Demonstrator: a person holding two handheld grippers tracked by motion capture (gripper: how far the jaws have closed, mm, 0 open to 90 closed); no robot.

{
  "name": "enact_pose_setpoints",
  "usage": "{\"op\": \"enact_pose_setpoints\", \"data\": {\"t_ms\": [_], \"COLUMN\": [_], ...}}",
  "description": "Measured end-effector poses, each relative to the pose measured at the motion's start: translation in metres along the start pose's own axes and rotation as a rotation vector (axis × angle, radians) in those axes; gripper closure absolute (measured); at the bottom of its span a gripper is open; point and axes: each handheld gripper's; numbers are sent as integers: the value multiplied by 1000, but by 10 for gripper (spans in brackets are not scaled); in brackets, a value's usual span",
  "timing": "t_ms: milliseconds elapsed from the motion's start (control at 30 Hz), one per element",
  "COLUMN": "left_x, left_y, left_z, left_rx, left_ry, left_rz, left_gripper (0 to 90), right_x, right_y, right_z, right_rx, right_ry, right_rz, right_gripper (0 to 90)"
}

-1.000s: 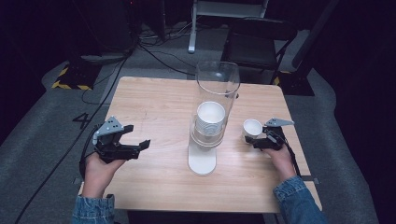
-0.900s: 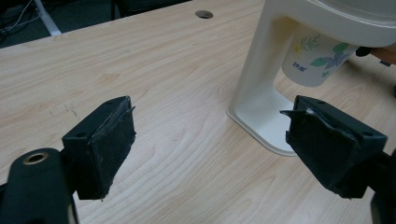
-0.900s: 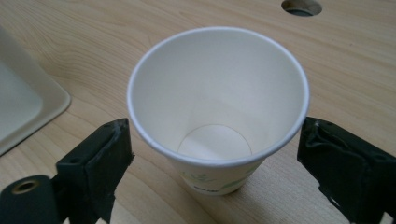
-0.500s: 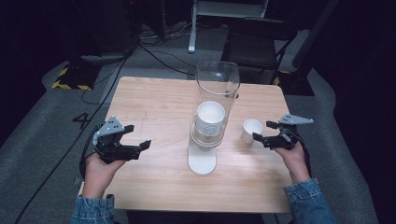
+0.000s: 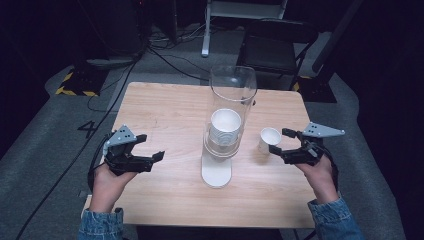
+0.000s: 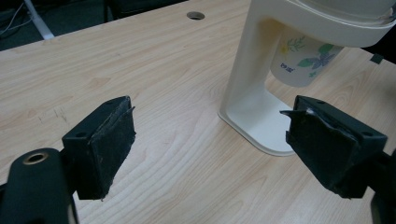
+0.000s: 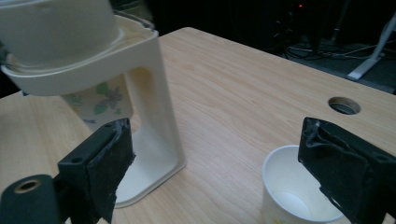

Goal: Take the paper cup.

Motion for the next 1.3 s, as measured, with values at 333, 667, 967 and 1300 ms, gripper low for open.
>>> {"op": "enact_pose_setpoints", "data": {"t_ms": [333, 667, 967, 1300], "left_x": [-2, -13, -17, -17], "left_y": [0, -2, -3, -4], "left_z": [-2, -3, -4, -3], "left_rx": [1, 14, 3, -1], "left_ry": [10, -5, -5, -4], "left_rz": [-1, 43, 61, 66], "left_gripper": [153, 153, 153, 153], "right_x": [-14, -32, -48, -53], "right_y": [0, -12, -35, -43], "right_z": [40, 63, 57, 50], "right_rx": [46, 36, 3, 31], "right_ry": [137, 139, 45, 17], "right_rz": [0, 25, 11, 66], "right_gripper": [145, 152, 153, 153]}}
Point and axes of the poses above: each handheld gripper's, and its own axes: x roughly backward along the jaws, y roughly out of its top, z roughly to its left, and after that the axes turned 9 degrees about -z, right-handed
